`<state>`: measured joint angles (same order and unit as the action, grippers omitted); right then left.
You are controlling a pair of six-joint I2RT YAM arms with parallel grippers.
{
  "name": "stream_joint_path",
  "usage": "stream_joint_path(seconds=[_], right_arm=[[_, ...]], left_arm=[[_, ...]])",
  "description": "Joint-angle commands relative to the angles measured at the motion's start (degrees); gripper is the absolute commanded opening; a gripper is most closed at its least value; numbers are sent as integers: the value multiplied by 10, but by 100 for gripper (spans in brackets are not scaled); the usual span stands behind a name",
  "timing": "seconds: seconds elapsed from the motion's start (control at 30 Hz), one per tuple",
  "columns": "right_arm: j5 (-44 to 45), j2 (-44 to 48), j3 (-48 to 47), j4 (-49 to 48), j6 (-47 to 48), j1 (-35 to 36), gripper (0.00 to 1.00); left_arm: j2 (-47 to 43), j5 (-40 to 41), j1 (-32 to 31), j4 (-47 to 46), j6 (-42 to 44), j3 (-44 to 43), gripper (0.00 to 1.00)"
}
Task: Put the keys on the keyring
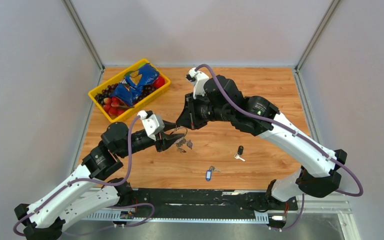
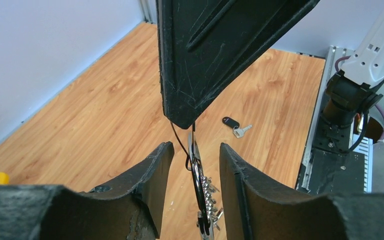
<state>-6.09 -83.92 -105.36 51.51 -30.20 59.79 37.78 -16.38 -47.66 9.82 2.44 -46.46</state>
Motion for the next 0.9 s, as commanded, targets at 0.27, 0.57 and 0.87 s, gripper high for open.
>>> stream_joint_path(seconds=[0.27,0.57,0.87], right_arm=[[21,19,-10,-28,-2,3,0],[22,23,-14,-29,-1,3,0],[26,27,-16,-31,-4,4,0]], left_arm=[[-27,51,-2,-63,6,9,49],[-24,40,-2,-79,-2,15,43],[-16,26,-2,-78,-3,18,41]])
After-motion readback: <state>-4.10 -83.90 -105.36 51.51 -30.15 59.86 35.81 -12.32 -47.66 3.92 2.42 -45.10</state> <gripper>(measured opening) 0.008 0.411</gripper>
